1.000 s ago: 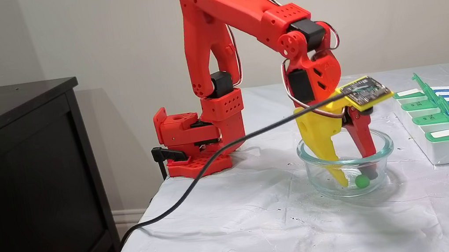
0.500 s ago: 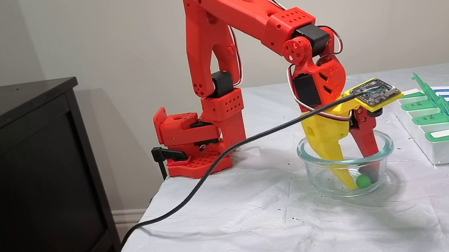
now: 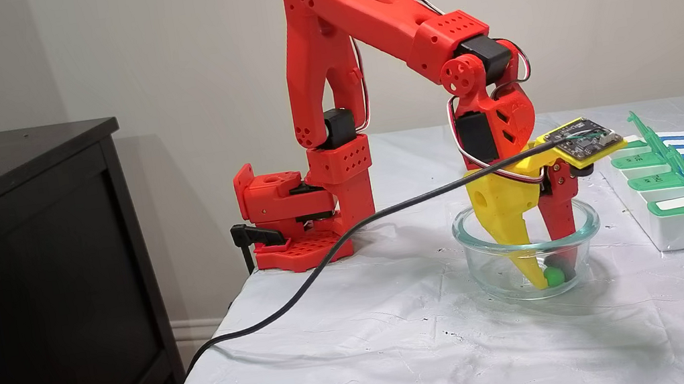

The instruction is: Sort medicines into box.

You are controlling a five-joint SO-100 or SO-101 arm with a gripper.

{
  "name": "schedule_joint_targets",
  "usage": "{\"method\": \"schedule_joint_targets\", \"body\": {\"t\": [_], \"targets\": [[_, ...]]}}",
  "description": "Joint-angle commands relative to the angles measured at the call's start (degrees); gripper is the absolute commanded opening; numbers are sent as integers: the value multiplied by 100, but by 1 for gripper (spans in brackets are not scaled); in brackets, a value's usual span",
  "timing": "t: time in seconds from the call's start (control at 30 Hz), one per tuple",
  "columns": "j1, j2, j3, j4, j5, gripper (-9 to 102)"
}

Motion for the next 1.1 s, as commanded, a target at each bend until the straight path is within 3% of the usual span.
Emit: {"method": "schedule_joint_targets", "body": {"t": [0.0, 0.23, 0.43, 0.63, 0.77, 1.07], "targets": [[-88, 220, -185, 167, 26, 0], [-466, 2162, 132, 659, 378, 0], [-1204, 2927, -44, 729, 1573, 0], [-1907, 2654, -132, -325, 2900, 0], [-2408, 2443, 167, -1573, 3647, 0], [-2751, 1143, -97, -2575, 3885, 0]]}}
